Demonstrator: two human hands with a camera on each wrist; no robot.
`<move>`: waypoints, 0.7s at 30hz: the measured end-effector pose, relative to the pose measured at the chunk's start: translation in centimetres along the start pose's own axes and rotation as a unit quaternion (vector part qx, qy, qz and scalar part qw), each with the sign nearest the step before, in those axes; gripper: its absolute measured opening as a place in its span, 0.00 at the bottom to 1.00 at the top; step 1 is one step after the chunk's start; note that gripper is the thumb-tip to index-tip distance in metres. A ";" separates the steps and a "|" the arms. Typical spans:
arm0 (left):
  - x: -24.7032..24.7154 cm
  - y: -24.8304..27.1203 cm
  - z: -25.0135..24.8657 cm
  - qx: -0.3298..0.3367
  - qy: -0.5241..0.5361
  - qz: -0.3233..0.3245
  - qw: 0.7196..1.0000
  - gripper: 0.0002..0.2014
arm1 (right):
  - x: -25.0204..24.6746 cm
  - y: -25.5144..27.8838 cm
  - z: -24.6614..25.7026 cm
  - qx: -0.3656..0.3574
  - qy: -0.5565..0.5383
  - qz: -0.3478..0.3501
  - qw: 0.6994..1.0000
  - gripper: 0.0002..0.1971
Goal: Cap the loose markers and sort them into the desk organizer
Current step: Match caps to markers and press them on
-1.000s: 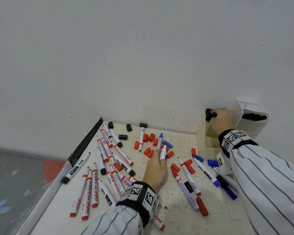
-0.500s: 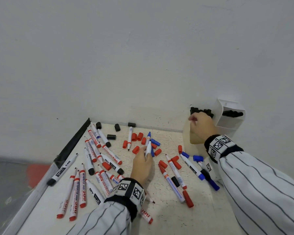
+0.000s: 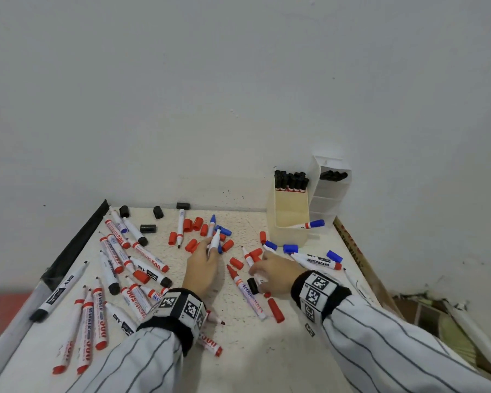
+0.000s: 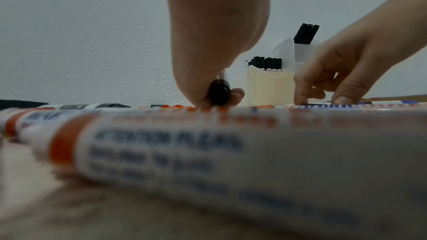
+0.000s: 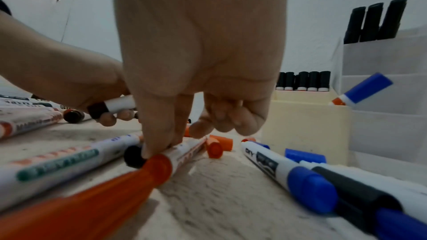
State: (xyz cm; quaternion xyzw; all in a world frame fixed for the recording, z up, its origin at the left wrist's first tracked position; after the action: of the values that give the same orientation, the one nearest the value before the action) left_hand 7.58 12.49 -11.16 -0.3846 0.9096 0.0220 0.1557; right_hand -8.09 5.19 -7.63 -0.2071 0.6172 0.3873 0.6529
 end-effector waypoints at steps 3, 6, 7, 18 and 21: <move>0.0 0.0 -0.1 0.002 0.000 0.002 1.000 0.17 | 0.1 -0.2 1.1 -0.002 -0.015 -0.017 1.000 0.17; 0.0 0.0 -0.1 0.003 -0.001 0.000 1.000 0.17 | 0.1 -0.2 1.4 0.017 -0.079 -0.079 0.994 0.17; 0.0 0.0 0.0 -0.001 -0.003 -0.001 1.000 0.17 | -0.2 -0.1 0.9 0.041 -0.090 -0.113 0.989 0.17; -0.4 0.4 -0.8 0.011 -0.017 -0.007 1.000 0.18 | -0.8 2.1 -6.9 0.218 -0.058 -0.040 0.973 0.19; -0.6 0.7 -1.7 0.021 -0.034 0.008 0.999 0.20 | -0.6 2.3 -6.7 0.202 -0.064 -0.030 0.977 0.24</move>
State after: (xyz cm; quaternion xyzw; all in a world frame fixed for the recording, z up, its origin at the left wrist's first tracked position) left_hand 6.99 13.14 -9.48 -0.3732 0.9069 0.0178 0.1947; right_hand -14.12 1.47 -7.55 -0.0643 0.6332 0.2468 0.7308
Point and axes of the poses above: each hand's wrist, its own y-axis away from the middle knuckle, its own x-axis out of the palm, z = x × y, the point moved 3 cm from there along -y, towards the middle knuckle, and after that the axes turned 10 degrees about -z, right-handed, at the moved point
